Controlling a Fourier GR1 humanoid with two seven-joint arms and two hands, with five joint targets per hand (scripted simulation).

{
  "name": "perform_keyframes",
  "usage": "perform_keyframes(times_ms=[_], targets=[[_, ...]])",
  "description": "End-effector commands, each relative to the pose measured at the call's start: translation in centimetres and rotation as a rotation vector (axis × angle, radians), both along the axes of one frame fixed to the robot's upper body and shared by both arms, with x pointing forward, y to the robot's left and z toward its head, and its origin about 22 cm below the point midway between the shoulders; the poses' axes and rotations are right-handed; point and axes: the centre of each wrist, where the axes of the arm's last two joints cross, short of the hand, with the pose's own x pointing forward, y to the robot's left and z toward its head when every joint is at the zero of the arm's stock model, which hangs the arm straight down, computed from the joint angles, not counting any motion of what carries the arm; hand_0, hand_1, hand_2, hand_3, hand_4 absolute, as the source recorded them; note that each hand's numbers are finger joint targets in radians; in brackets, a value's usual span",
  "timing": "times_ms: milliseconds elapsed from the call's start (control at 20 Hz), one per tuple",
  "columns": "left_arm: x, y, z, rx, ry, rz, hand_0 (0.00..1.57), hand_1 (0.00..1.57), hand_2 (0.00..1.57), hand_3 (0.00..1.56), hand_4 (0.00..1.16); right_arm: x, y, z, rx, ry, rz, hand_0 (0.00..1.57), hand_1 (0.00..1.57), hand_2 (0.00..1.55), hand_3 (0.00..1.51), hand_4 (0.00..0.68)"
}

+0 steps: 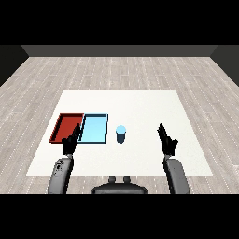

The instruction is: Pick the blue can and put it in the blue box

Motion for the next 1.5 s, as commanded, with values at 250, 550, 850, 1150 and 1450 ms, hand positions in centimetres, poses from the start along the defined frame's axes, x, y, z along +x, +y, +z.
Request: perform_keyframes(times_ms=[250, 550, 850, 1150, 1450], targets=[[-0.1, -0.5, 0.0, -0.050, -0.007, -0.018, 0.00, 0.00, 0.00, 0.00, 0.00, 1.8, 7.8, 2.3, -0.005, -0.037, 0.042, 0.00, 0.00, 0.00, 0.00, 0.000], [0.2, -2.4, 1.0, -0.244, -0.472, -0.037, 0.00, 0.00, 0.00, 0.00, 0.00, 1.7, 8.6, 2.2, 0.198, -0.329, 0.172, 0.00, 0.00, 0.00, 0.00, 0.000], [1.7, -1.5, -0.7, -0.248, -0.487, -0.033, 0.00, 0.00, 0.00, 0.00, 0.00, 1.8, 7.9, 1.6, 0.193, -0.314, 0.172, 0.00, 0.00, 0.00, 0.00, 0.000], [-0.3, -1.7, 0.6, -0.267, -0.488, -0.019, 0.00, 0.00, 0.00, 0.00, 0.00, 2.3, 7.8, 1.9, 0.219, -0.316, 0.161, 0.00, 0.00, 0.00, 0.00, 0.000], [0.0, -2.7, -0.2, -0.270, -0.490, -0.031, 0.00, 0.00, 0.00, 0.00, 0.00, 4.3, 7.9, 0.5, 0.250, -0.242, 0.162, 0.00, 0.00, 0.00, 0.00, 0.000]])
